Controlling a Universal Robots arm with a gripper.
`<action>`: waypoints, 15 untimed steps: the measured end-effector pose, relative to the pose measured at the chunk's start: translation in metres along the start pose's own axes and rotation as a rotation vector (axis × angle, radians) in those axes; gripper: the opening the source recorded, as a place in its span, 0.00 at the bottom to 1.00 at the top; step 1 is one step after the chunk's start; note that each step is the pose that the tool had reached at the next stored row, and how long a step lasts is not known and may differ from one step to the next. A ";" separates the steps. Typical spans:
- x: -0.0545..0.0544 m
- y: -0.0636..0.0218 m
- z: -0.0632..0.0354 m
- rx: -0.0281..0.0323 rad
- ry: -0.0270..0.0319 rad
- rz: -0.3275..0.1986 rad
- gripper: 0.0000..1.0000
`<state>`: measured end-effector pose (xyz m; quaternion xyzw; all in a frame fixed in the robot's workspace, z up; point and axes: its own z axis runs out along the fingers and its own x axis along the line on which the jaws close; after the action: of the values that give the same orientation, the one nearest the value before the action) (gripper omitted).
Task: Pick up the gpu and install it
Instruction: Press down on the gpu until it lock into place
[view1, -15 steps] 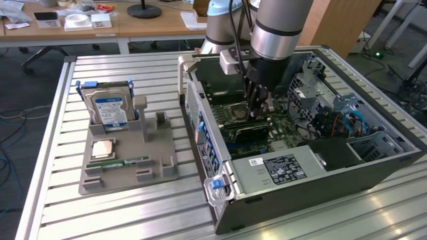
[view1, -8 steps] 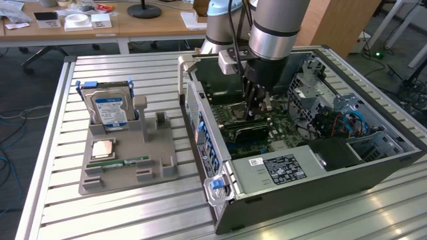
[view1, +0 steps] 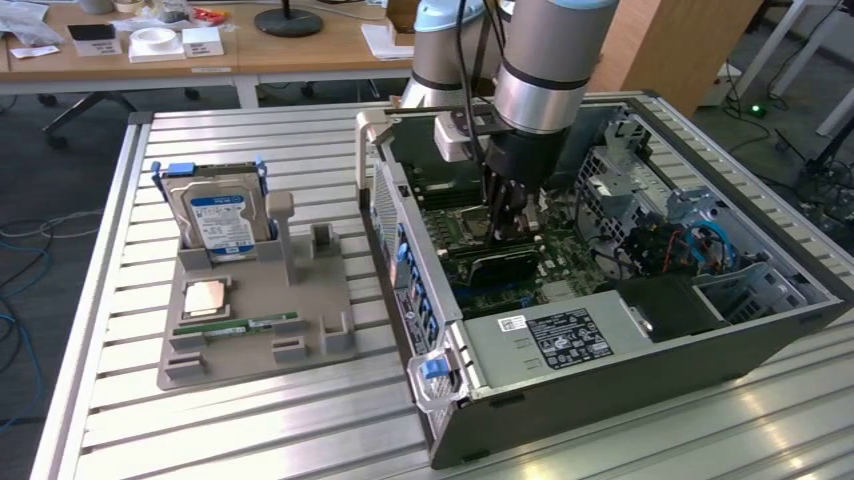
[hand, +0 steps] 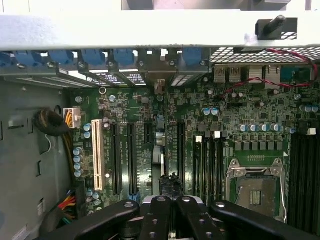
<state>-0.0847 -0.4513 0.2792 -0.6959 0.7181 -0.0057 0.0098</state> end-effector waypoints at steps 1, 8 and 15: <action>0.000 0.0000 0.0002 -0.0001 0.0001 0.000 0.11; 0.000 0.0001 0.0046 0.0001 -0.0001 0.000 0.11; 0.000 0.0002 0.0081 0.0000 0.0000 0.000 0.11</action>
<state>-0.0847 -0.4512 0.2711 -0.6959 0.7181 -0.0057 0.0098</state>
